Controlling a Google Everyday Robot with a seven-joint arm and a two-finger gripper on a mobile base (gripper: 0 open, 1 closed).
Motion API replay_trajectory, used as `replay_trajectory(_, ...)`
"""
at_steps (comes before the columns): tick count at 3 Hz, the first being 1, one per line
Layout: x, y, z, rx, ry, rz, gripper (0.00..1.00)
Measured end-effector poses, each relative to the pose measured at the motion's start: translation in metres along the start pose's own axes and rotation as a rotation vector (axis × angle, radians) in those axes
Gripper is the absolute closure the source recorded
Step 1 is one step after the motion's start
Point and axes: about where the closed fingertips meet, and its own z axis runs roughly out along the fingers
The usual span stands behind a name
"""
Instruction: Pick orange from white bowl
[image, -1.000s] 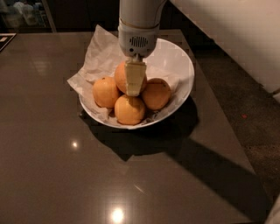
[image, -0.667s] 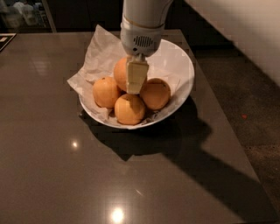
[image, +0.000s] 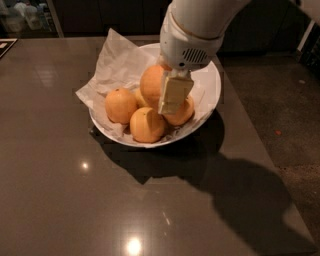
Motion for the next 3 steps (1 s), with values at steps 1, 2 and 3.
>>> replay_trajectory(1, -0.016, 0.017, -0.013, -0.058, -0.013, -0.004, 1.00)
replay_trajectory(2, -0.037, 0.033, -0.029, -0.125, -0.032, 0.010, 1.00)
replay_trajectory(3, -0.050, 0.052, -0.042, -0.167, -0.065, 0.028, 1.00)
